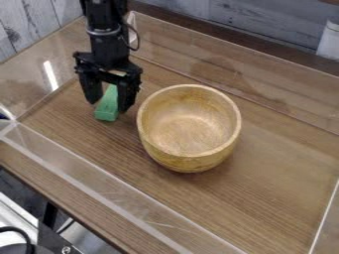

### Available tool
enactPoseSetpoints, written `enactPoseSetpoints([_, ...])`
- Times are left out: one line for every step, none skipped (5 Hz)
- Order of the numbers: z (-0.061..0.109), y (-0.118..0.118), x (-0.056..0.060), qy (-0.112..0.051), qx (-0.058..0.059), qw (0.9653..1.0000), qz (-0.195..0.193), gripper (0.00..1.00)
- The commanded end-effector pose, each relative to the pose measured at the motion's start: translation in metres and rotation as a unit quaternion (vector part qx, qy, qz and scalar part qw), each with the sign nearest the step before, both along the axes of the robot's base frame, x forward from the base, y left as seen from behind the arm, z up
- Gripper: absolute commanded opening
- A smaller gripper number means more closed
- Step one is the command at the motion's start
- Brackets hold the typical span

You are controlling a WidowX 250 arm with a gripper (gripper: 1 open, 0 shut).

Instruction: Put the green block in the brown bowl

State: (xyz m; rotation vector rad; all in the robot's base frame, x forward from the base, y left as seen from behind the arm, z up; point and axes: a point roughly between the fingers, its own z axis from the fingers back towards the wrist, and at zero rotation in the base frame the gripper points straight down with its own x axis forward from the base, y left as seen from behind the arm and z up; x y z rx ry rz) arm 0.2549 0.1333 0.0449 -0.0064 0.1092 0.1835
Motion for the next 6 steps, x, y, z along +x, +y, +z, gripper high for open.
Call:
enactPoseSetpoints([0.0196,0.0096,0.0132,-0.034,0.010,0.9994,0.004,1.00])
enactPoseSetpoints([0.0205,0.0138,0.0163,-0.038,0.008,0.9992,0.008,1.00])
enactPoseSetpoints([0.0172,0.0170,0.0183,-0.037,0.008,0.9992,0.012,1.00])
enactPoseSetpoints([0.0163,0.0179,0.0203,-0.037,0.008,0.9992,0.015,1.00])
enactPoseSetpoints([0.0150,0.0181,0.0215,-0.036,0.007,0.9992,0.017,1.00])
enactPoseSetpoints([0.0150,0.0184,0.0225,-0.035,0.007,0.9992,0.018,1.00])
